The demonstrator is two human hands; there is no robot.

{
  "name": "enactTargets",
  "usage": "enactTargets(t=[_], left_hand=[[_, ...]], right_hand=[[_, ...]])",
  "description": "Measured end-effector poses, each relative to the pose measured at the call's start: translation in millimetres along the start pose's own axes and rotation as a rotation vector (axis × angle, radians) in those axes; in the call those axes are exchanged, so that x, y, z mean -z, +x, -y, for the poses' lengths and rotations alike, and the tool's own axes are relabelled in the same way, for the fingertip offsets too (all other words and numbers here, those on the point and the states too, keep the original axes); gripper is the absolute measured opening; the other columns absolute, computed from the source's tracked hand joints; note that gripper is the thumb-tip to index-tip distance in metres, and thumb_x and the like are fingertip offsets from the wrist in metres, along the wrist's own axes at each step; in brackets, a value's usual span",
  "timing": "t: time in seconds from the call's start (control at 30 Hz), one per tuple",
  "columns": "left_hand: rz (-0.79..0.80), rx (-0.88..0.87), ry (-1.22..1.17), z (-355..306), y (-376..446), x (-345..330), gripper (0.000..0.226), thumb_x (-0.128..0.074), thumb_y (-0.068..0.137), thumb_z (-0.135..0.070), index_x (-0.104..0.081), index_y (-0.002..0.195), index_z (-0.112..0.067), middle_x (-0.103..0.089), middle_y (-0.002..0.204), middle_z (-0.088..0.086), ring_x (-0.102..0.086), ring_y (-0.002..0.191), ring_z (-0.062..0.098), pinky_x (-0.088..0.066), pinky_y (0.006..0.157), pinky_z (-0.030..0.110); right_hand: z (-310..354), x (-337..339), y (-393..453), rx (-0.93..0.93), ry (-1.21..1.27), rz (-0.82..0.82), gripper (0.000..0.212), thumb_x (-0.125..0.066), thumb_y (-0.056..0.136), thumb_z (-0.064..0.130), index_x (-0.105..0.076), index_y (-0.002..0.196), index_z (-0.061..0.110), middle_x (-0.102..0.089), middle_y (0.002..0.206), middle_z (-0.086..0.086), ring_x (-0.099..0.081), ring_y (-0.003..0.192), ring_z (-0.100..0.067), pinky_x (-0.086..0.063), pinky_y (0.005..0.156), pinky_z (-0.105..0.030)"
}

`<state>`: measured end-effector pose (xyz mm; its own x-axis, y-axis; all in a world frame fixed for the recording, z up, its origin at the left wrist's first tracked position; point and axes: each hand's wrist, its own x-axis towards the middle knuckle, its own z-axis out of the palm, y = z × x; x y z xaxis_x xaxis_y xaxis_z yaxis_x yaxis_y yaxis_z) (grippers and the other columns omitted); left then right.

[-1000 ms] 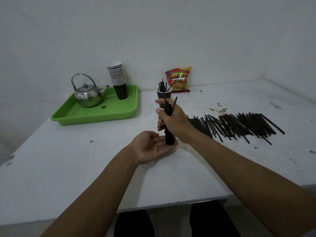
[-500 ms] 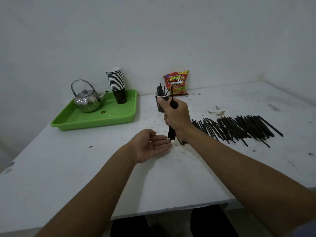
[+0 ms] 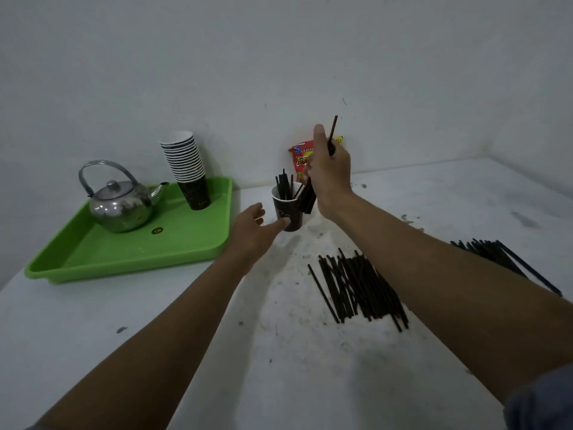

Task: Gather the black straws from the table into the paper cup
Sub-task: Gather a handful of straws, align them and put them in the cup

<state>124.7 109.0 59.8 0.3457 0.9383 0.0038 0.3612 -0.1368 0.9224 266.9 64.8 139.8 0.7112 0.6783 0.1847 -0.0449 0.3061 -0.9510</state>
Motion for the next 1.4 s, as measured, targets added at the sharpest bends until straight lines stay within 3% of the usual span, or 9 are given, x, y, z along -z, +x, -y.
enactTargets(t=[0.2,0.33,0.5,0.7,0.83,0.97,1.13,1.27,1.4], left_hand=[[0.030,-0.076,0.057,6.8,33.7,-16.3,0.117,-0.094,0.065,-0.036,-0.028,0.160,-0.017,-0.042,0.158,0.004,-0.044,0.141,0.019,-0.042,0.112,0.039],[0.031,-0.194,0.018,12.3,48.8,-25.4,0.085,-0.094,0.060,-0.033,-0.057,0.136,-0.025,-0.066,0.130,-0.009,-0.058,0.124,0.013,-0.049,0.105,0.045],[0.004,-0.254,-0.038,16.3,58.1,-30.8,0.077,-0.091,0.070,-0.016,-0.058,0.139,-0.015,-0.069,0.126,-0.003,-0.064,0.113,0.011,-0.054,0.092,0.021],[-0.017,-0.275,-0.035,23.7,60.8,-32.0,0.074,-0.092,0.069,-0.022,-0.060,0.135,-0.015,-0.070,0.123,-0.005,-0.066,0.111,0.009,-0.056,0.091,0.024],[-0.024,-0.274,-0.053,24.6,60.0,-31.3,0.071,-0.092,0.069,-0.022,-0.061,0.133,-0.017,-0.071,0.120,-0.006,-0.067,0.109,0.007,-0.056,0.089,0.023],[-0.025,-0.272,-0.034,24.5,59.4,-32.3,0.068,-0.091,0.071,-0.023,-0.062,0.132,-0.017,-0.072,0.117,-0.008,-0.067,0.106,0.005,-0.053,0.079,0.009],[-0.024,-0.288,-0.020,25.4,59.0,-32.9,0.067,-0.090,0.073,-0.021,-0.061,0.133,-0.016,-0.071,0.118,-0.007,-0.067,0.106,0.005,-0.052,0.080,0.007],[-0.029,-0.289,-0.019,26.3,59.0,-32.5,0.067,-0.090,0.073,-0.021,-0.062,0.133,-0.016,-0.071,0.120,-0.006,-0.067,0.108,0.007,-0.051,0.080,0.008],[-0.035,-0.282,-0.009,25.6,58.0,-32.6,0.068,-0.089,0.074,-0.020,-0.060,0.135,-0.014,-0.069,0.122,-0.005,-0.065,0.108,0.009,-0.047,0.077,0.002]], right_hand=[[-2.4,-19.1,29.9,0.016,0.032,-0.045,0.046,-0.047,0.106,0.043,-0.037,0.069,0.016,-0.038,0.049,0.007,-0.038,0.039,-0.008,-0.037,0.044,-0.023],[-12.6,-31.1,46.3,0.039,0.044,-0.024,0.043,-0.049,0.105,0.042,-0.039,0.075,0.013,-0.040,0.055,-0.002,-0.037,0.043,-0.014,-0.036,0.046,-0.028],[-28.1,-32.3,56.2,0.101,-0.089,0.048,0.041,-0.048,0.106,0.042,-0.045,0.079,0.011,-0.046,0.064,-0.011,-0.044,0.051,-0.018,-0.040,0.049,-0.027],[-48.7,-29.1,58.7,0.106,-0.225,0.116,0.042,-0.045,0.106,0.044,-0.054,0.079,0.013,-0.059,0.048,0.011,-0.073,0.072,-0.016,-0.053,0.078,-0.043],[-52.0,-30.0,56.6,0.146,-0.378,0.138,0.047,-0.042,0.107,0.042,-0.068,0.080,0.015,-0.073,0.077,0.008,-0.067,0.081,-0.006,-0.046,0.076,-0.025],[-66.7,-21.9,50.3,0.109,-0.459,0.163,0.043,-0.047,0.106,0.039,-0.068,0.074,0.020,-0.073,0.092,0.004,-0.066,0.093,-0.014,-0.050,0.088,-0.035],[-84.8,-9.6,41.4,0.085,-0.426,0.187,0.029,-0.059,0.100,0.040,-0.071,0.104,0.014,-0.073,0.099,0.000,-0.069,0.095,-0.016,-0.056,0.092,-0.043],[-73.4,-7.7,44.2,0.217,-0.373,0.170,0.056,-0.065,0.097,0.037,-0.042,0.147,0.027,-0.060,0.136,0.009,-0.059,0.101,0.008,-0.050,0.093,-0.019],[-63.2,-11.2,47.5,0.307,-0.502,0.228,0.044,-0.049,0.107,0.031,-0.048,0.149,0.018,-0.058,0.143,0.003,-0.062,0.116,-0.009,-0.048,0.098,-0.022]])
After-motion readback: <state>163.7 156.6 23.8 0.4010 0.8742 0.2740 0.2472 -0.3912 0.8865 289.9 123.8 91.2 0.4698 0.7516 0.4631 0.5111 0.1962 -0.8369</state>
